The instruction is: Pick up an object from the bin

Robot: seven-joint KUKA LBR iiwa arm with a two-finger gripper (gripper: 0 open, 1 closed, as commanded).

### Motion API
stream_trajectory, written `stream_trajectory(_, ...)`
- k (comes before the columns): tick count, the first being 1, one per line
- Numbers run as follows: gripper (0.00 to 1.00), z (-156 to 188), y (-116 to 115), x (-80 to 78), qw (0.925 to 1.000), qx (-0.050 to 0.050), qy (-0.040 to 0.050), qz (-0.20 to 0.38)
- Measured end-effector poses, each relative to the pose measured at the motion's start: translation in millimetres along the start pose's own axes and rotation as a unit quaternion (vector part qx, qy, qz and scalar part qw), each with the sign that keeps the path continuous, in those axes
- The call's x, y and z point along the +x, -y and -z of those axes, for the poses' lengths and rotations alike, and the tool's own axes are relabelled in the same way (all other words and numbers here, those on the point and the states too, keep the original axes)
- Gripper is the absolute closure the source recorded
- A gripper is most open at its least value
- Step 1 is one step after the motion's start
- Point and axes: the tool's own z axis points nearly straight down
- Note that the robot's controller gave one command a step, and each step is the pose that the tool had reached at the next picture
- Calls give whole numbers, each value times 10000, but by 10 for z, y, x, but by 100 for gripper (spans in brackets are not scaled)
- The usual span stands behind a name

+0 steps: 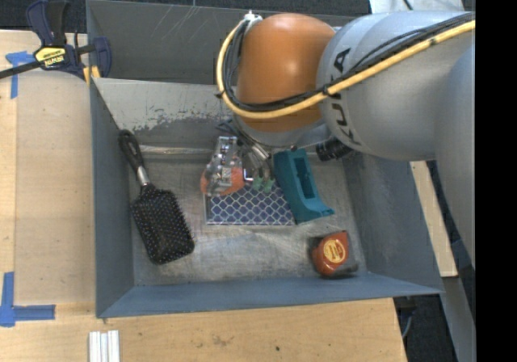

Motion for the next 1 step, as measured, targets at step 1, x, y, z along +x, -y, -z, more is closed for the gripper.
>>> stream_trajectory(1, 100, 235, -5, -34, 9991, -36, 123, 406)
